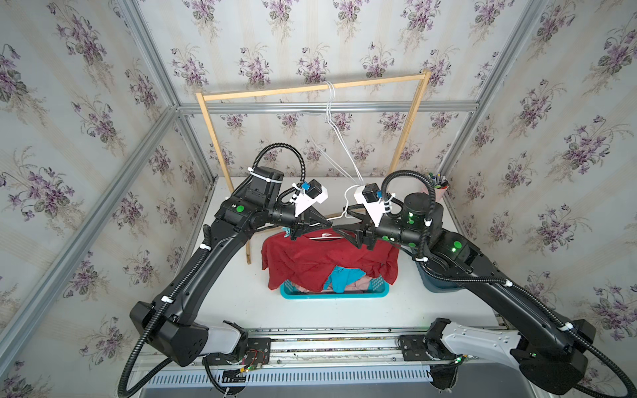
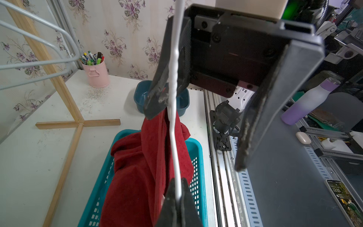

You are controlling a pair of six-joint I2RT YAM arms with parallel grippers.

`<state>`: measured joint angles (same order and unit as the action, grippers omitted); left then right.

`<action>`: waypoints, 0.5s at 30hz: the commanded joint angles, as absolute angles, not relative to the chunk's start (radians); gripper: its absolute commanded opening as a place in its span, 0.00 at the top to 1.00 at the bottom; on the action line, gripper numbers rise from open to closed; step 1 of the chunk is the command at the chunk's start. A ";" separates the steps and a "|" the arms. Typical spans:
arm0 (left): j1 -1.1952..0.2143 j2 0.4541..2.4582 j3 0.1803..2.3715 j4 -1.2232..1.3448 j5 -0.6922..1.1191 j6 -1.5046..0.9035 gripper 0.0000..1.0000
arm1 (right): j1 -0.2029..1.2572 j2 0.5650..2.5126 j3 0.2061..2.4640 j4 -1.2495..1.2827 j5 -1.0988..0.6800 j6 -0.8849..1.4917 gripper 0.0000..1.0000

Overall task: Remove the clothespins securing t-shirts to the hanger
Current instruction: Adjust the hanger.

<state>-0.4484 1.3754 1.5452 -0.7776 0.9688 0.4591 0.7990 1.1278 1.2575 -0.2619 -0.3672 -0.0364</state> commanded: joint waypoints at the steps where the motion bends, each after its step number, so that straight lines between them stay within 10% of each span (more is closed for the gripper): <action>1: -0.450 1.368 1.553 -0.754 0.967 0.411 1.00 | 0.805 1.144 1.273 -0.300 -0.374 -0.086 0.33; 15: -0.450 1.365 1.535 -0.753 1.004 0.419 1.00 | 0.810 1.195 1.242 -0.276 -0.335 -0.213 0.34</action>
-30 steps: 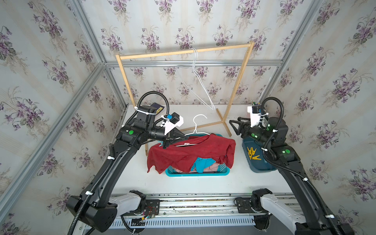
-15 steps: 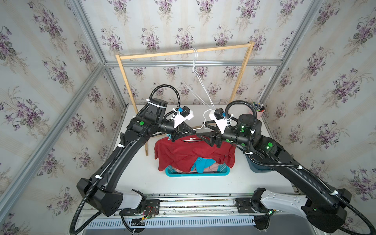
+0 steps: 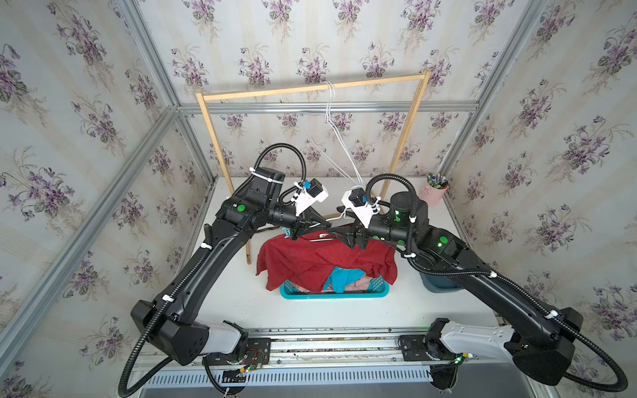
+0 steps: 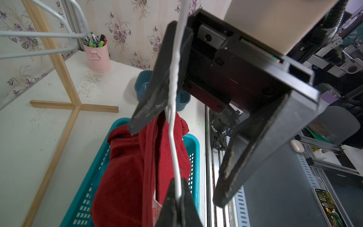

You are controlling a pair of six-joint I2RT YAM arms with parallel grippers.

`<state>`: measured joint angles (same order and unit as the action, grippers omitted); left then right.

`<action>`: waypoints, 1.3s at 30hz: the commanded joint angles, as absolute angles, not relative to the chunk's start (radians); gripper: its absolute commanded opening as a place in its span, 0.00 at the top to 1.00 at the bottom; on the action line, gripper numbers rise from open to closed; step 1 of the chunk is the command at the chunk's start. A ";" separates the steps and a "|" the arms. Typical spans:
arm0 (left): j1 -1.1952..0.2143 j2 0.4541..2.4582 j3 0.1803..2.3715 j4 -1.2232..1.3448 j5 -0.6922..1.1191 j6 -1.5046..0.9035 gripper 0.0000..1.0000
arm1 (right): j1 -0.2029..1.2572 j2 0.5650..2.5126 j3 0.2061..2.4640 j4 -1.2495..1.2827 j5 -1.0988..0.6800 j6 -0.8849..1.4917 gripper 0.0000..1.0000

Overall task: Remove the clothespins securing t-shirts to the hanger
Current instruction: Adjust the hanger.

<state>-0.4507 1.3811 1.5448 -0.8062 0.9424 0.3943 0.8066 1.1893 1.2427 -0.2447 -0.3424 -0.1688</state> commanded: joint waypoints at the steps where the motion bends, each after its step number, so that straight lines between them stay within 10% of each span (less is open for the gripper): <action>1: -0.450 1.357 1.524 -0.752 0.998 0.432 1.00 | 0.809 1.195 1.247 -0.285 -0.332 -0.225 0.40; 13: -0.426 1.346 1.498 -0.754 1.115 0.475 1.00 | 0.807 1.102 1.229 -0.417 -0.275 -0.423 0.71; 18: -0.426 1.364 1.503 -0.753 1.110 0.480 1.00 | 0.807 1.129 1.245 -0.398 -0.336 -0.416 0.98; 24: -0.423 1.372 1.491 -0.755 1.071 0.494 0.98 | 0.808 1.121 1.248 -0.352 -0.363 -0.418 1.00; 31: -0.418 1.369 1.508 -0.754 1.040 0.524 0.59 | 0.774 1.122 1.263 -0.404 -0.343 -0.486 1.00; 39: -0.367 1.334 1.549 -0.754 1.022 0.549 0.39 | 0.705 1.133 1.288 -0.429 -0.445 -0.537 1.00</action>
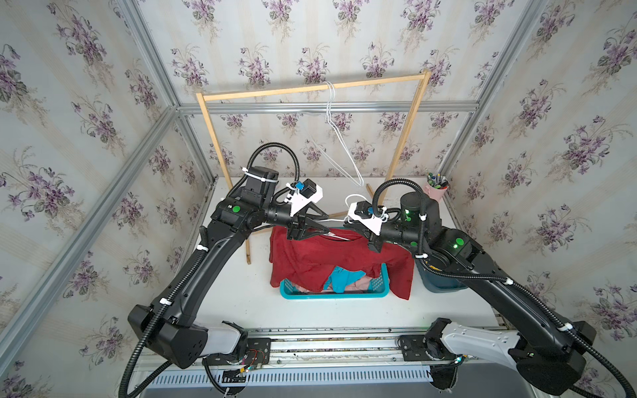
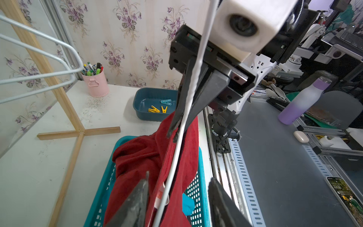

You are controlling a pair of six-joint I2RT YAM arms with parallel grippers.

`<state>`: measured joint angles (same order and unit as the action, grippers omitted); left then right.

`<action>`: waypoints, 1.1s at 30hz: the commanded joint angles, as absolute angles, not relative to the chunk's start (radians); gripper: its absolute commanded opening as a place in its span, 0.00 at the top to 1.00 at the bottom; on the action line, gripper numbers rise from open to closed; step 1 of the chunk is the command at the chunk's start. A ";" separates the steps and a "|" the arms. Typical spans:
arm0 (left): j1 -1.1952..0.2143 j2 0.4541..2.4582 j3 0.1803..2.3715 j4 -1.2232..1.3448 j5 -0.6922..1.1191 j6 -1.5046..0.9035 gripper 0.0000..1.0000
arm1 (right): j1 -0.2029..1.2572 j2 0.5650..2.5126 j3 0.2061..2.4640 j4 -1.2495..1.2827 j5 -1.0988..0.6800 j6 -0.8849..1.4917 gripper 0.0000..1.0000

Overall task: Remove the clothespins securing t-shirts to the hanger
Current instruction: Adjust the hanger, then remove the clothespin from the hanger.

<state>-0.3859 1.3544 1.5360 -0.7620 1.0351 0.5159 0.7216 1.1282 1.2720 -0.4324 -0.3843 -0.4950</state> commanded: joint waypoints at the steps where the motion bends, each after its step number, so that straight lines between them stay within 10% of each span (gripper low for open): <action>1: -0.348 1.316 1.548 -0.754 1.017 0.559 0.38 | 0.692 1.137 1.296 -0.440 -0.466 -0.544 1.00; 33: -0.165 1.102 1.377 -0.868 0.819 0.890 0.42 | 0.604 1.267 1.475 -0.654 -0.658 -0.647 1.00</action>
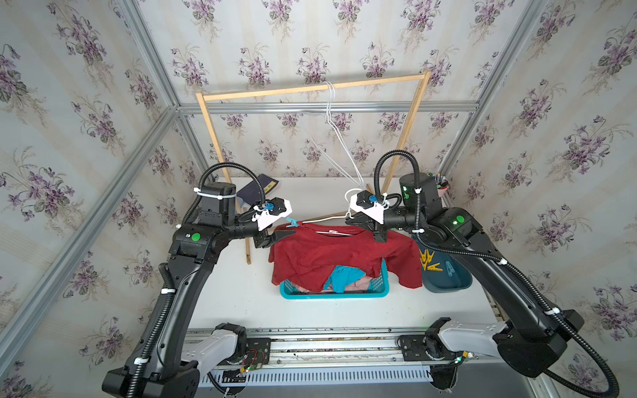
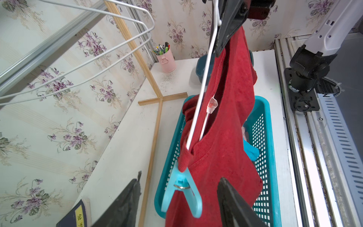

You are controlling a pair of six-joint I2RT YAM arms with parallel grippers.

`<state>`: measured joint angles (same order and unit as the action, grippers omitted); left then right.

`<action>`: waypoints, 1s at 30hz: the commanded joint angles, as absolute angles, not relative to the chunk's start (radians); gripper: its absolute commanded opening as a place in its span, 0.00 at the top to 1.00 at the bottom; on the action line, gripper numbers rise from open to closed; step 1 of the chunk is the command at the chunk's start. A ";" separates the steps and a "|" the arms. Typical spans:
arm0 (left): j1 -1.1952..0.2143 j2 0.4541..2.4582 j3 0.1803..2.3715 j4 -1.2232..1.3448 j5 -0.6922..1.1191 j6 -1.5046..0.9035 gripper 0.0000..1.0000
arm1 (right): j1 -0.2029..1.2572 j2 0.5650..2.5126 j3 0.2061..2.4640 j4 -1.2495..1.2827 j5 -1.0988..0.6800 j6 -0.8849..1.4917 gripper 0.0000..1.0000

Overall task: Remove the clothespins securing t-shirts to the hanger
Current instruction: Remove the clothespin from the hanger.

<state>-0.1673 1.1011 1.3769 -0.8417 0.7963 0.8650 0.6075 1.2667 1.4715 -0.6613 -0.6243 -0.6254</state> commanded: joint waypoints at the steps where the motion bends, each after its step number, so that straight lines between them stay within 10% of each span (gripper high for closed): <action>1: -0.164 1.104 1.376 -0.870 0.823 0.887 0.44 | 0.604 1.268 1.476 -0.653 -0.658 -0.647 1.00; 30: -0.164 1.101 1.407 -0.870 0.842 0.833 0.90 | 0.582 1.249 1.457 -0.637 -0.570 -0.619 1.00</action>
